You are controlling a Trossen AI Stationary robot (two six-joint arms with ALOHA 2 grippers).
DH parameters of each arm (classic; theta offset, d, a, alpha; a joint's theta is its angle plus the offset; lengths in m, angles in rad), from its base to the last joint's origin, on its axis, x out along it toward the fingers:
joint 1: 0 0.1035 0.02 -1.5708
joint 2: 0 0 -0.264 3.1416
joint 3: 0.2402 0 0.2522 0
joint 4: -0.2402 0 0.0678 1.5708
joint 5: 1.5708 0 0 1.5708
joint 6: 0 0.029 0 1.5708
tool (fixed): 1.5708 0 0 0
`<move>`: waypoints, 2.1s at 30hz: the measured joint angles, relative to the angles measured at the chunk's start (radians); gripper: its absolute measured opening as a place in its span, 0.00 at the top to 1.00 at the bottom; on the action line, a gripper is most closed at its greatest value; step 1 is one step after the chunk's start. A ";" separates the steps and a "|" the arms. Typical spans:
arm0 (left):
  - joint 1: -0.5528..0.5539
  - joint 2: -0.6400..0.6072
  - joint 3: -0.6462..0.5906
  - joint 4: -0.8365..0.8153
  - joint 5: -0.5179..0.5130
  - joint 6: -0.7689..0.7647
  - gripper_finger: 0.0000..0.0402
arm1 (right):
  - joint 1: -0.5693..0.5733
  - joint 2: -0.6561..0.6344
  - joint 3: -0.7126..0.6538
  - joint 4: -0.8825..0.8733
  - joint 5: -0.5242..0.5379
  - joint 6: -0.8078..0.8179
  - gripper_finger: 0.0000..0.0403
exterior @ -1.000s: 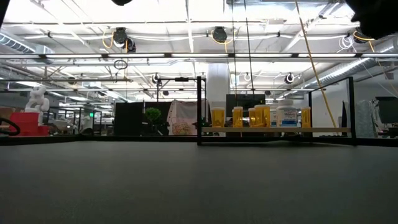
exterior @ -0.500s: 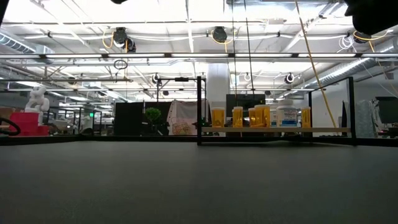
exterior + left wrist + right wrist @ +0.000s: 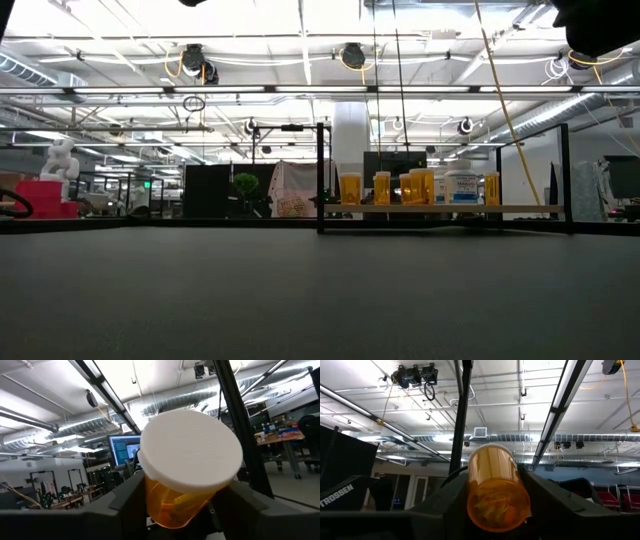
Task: Pick and place medicine bottles onto shelf by color
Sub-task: Put the large orange pill bottle on the shelf aligned with the other large orange pill bottle
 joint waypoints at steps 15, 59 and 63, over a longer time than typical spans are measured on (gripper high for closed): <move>0.002 -0.007 0.000 -0.044 -0.088 -0.027 0.51 | 0.001 -0.191 -0.004 -0.325 0.089 0.150 0.39; 0.109 -0.174 -0.006 -1.309 -0.005 -0.271 0.51 | -0.138 -0.026 0.277 -1.284 0.230 0.086 0.28; 0.108 -0.173 -0.006 -1.314 -0.003 -0.274 0.51 | -0.151 -0.021 0.277 -1.287 0.162 0.083 0.28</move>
